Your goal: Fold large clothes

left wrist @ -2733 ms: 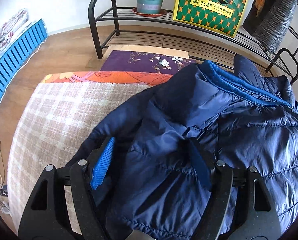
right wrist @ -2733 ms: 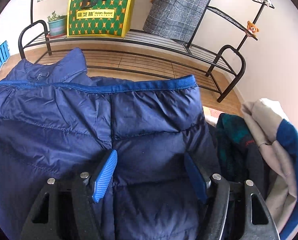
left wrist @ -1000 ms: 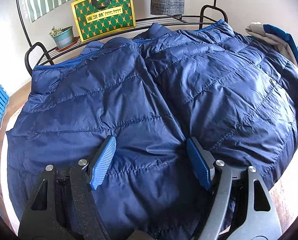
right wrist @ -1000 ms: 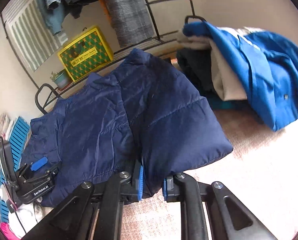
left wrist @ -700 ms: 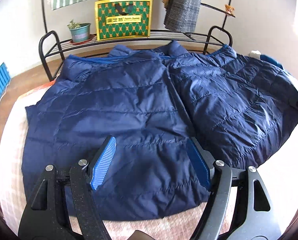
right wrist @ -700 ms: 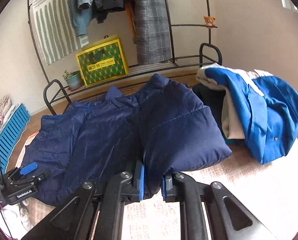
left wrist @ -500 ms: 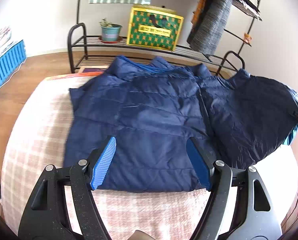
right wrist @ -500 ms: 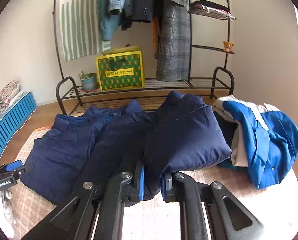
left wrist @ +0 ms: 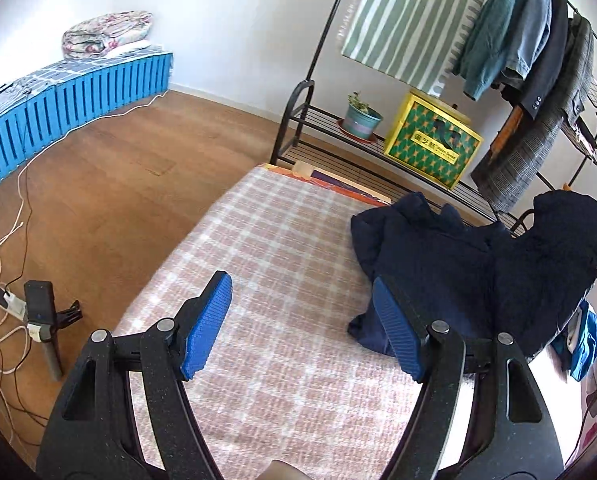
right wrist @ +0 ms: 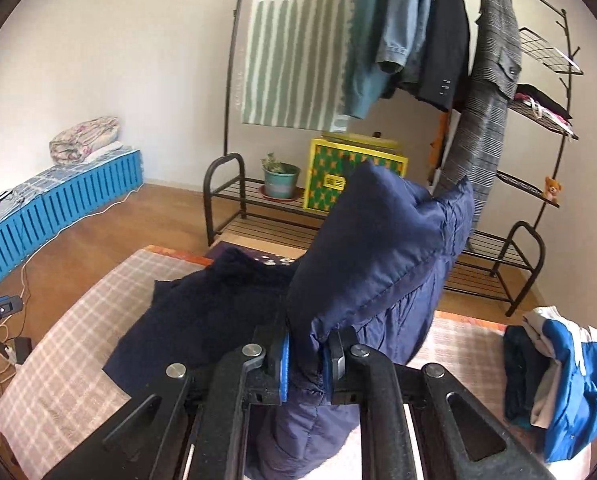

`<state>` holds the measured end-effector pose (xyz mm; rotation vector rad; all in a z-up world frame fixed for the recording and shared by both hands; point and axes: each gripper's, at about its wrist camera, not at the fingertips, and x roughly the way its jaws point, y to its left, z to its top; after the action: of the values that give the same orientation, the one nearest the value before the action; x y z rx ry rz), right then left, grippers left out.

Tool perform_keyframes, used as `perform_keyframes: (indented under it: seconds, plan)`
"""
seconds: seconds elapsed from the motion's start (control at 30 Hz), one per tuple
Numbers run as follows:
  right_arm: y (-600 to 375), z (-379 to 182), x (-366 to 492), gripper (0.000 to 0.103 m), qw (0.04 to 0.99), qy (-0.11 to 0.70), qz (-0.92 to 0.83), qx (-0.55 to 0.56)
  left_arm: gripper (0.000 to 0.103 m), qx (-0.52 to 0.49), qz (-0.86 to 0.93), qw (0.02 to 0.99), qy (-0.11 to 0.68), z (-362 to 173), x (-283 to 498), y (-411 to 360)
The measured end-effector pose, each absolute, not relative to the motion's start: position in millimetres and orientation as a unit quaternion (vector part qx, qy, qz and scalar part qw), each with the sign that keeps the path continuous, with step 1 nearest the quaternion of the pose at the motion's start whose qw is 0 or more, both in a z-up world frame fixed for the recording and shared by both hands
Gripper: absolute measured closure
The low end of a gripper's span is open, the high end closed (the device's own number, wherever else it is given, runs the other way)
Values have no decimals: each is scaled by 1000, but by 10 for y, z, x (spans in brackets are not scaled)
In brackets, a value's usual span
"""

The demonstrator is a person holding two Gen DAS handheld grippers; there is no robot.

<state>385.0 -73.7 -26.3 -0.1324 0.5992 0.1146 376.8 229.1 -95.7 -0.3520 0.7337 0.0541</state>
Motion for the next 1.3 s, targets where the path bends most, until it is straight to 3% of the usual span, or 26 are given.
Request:
perform_keyframes:
  seconds: [0.27,0.57,0.87,0.9,0.97,1.1,1.17,1.3]
  plan:
    - [401,-790,4179,93,923,334,164,-100,27,-184,49,911,366,-1114,3684,2548]
    - [1267,-1965,4256,93,856,433,228,-168,27,-197,54,904,376,-1241,3669,2656]
    - [1030,-1915,4257,92,842,442,265,-159,27,-184,28,906,381,-1179,3952,2444]
    - [1003,-1887,4219,90,842,439,273,-155,27,-183,23,905,383,-1173,3998,2401]
    - [904,-1789,4135,76,842,438,287,-131,27,-181,14,906,383,-1151,4087,2317]
    - [502,-1540,3848,66,855,417,300,-75,27,-177,-10,906,384,-1091,4311,2125]
    - [227,-1455,3689,47,866,406,286,-54,27,-170,-23,906,388,-1079,4434,1999]
    - [-370,-1460,3412,42,893,394,208,-59,27,-144,-54,903,401,-1094,4669,1690]
